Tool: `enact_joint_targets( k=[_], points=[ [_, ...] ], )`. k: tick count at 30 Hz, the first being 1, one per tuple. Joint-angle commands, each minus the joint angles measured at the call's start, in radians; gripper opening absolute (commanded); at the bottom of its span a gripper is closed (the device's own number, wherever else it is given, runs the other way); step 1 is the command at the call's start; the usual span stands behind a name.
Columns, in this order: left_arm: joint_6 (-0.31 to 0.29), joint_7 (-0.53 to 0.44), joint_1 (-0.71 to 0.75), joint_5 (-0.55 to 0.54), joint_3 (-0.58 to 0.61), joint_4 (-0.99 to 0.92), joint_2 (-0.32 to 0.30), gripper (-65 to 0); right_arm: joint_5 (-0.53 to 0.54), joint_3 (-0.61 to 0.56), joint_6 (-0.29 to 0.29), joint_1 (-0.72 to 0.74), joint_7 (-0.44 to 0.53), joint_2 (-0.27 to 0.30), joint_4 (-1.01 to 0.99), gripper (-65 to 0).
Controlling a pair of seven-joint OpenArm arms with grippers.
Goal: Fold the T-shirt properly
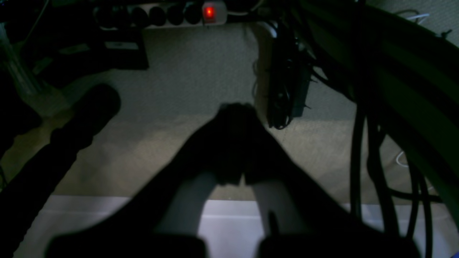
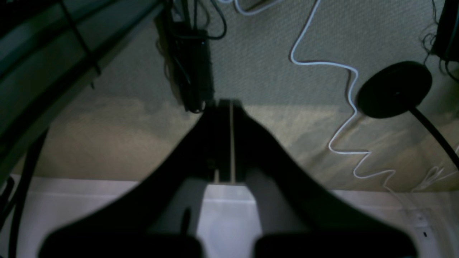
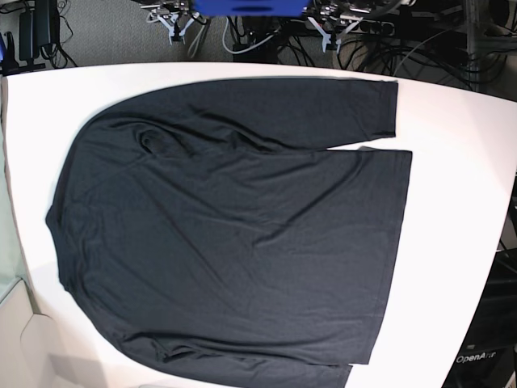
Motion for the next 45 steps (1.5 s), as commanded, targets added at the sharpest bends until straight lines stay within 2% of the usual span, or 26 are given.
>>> enact_joint_targets(
  k=[1, 30, 37, 45],
  points=[
    [0.001, 0.000, 0.003, 0.001, 0.000, 0.003, 0.002, -65.0, 0.011, -0.001, -0.013, -0.002, 0.000, -0.004, 0.002, -65.0],
    [-0.001, 0.006, 0.003, 0.004, 0.003, 0.003, -0.007, -65.0, 0.011, -0.004, -0.013, -0.001, 0.003, 0.002, 0.003, -65.0],
    [-0.002, -0.005, 0.014, 0.004, 0.003, 0.003, -0.009, -65.0, 0.013, 0.002, -0.013, -0.004, 0.004, 0.021, 0.003, -65.0],
    [-0.002, -0.097, 0.034, 0.004, 0.003, -0.005, -0.047, -65.0, 0.014, 0.004, -0.016, -0.066, 0.127, 0.024, 0.003, -65.0]
  ],
)
